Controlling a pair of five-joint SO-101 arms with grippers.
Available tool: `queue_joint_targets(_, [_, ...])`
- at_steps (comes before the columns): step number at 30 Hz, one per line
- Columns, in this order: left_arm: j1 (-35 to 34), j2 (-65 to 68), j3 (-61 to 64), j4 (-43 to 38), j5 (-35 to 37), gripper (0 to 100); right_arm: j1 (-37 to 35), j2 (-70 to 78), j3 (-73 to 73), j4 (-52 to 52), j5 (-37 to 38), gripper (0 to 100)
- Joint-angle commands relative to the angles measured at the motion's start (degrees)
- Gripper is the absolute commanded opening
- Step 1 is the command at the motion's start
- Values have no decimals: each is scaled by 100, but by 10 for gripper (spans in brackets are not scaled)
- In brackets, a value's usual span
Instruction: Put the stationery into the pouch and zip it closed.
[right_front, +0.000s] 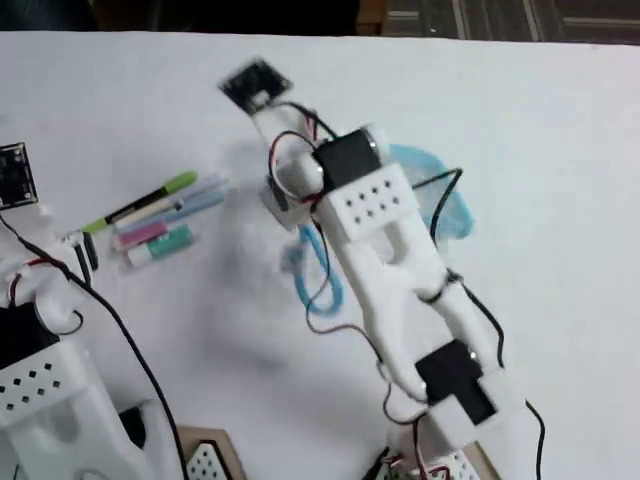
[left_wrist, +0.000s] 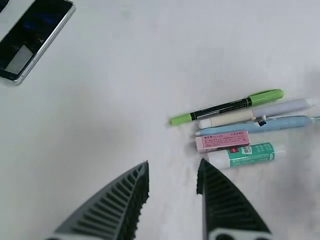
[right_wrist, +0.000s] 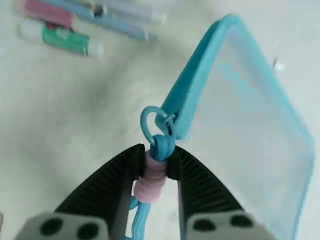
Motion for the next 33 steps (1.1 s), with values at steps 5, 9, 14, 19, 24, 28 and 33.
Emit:
queue_joint_targets(5, [22,13,-967,624,-9,179,-303,-374,-2286,-154,62,17])
queue_joint_targets(9, [40,13,-1758,1257,-9,180,-576,-374,-2831,-435,-264,16])
queue_joint_targets(14, [57,22,-2681,1785,-9,180,-892,-374,-3068,-1095,-800,16])
queue_joint_targets(19, [66,75,-2505,1644,-9,180,-1297,-374,-3033,-1235,-818,16])
queue_joint_targets(24, [66,75,-897,-18,-9,179,-1367,-391,-3033,-409,-774,16])
queue_joint_targets(28, [127,84,-237,-1231,0,177,-1385,-426,-3086,796,-273,16])
queue_joint_targets(33, [1323,92,-176,-1310,281,177,-1402,-673,-3059,1138,70,16])
